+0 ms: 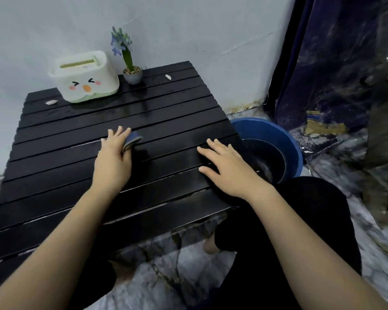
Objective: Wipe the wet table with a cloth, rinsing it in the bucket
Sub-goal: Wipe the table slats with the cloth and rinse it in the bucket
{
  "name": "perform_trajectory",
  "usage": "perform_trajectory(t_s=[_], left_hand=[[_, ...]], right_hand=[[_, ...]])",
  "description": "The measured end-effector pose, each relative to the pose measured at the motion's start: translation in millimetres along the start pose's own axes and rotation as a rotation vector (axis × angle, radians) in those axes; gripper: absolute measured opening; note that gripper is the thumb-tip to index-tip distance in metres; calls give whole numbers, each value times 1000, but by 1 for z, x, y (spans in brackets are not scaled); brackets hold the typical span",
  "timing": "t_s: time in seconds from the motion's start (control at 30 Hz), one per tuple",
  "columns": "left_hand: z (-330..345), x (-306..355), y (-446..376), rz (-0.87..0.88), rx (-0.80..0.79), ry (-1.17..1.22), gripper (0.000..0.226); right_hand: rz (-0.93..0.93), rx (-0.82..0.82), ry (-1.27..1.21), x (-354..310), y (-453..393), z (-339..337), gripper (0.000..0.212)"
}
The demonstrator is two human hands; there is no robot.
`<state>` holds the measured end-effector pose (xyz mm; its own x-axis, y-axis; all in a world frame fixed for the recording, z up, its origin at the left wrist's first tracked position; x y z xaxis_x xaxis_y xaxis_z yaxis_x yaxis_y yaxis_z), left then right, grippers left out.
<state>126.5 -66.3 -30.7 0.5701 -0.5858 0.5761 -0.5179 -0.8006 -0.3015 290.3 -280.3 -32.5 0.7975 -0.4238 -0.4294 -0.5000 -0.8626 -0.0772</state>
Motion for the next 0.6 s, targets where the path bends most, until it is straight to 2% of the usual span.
perform_trajectory(t_s=[0.1, 0.3, 0.33, 0.37, 0.4, 0.43, 0.47, 0.5, 0.6], left_hand=[[15, -12, 15, 85, -87, -143, 52], [9, 71, 133, 615, -425, 117, 56], [4, 80, 150, 622, -488, 181, 57], [-2, 84, 160, 550, -548, 276, 58], [-11, 83, 159, 395, -584, 403, 60], [-21, 78, 150, 224, -561, 516, 58], [-34, 67, 135, 91, -473, 577, 54], [-50, 51, 115, 16, -320, 561, 49], [-93, -35, 57, -177, 172, 211, 45]], right_hand=[[8, 5, 5, -3, -2, 4, 53], [23, 30, -7, 1, -7, 3, 49], [23, 33, -4, 1, -7, 3, 49], [26, 34, 0, 1, -7, 4, 48], [32, 33, 4, 1, -7, 4, 48], [41, 32, 9, 1, -7, 4, 48], [46, 30, 14, -1, -8, 4, 49], [42, 26, 15, -5, -10, 4, 50], [-35, 13, -4, -26, -16, 9, 52]])
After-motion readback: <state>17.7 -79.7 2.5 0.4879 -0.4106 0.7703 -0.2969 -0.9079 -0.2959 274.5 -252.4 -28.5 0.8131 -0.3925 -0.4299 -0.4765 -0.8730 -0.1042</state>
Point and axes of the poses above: each hand's wrist, its own y-axis away from the middle knuckle, its own z-axis out of the palm, x = y × z, the point moved 7 cm from there along -y, towards the middle knuckle, and after that the axes turned 11 degrees about x, right-handed, at the moved point
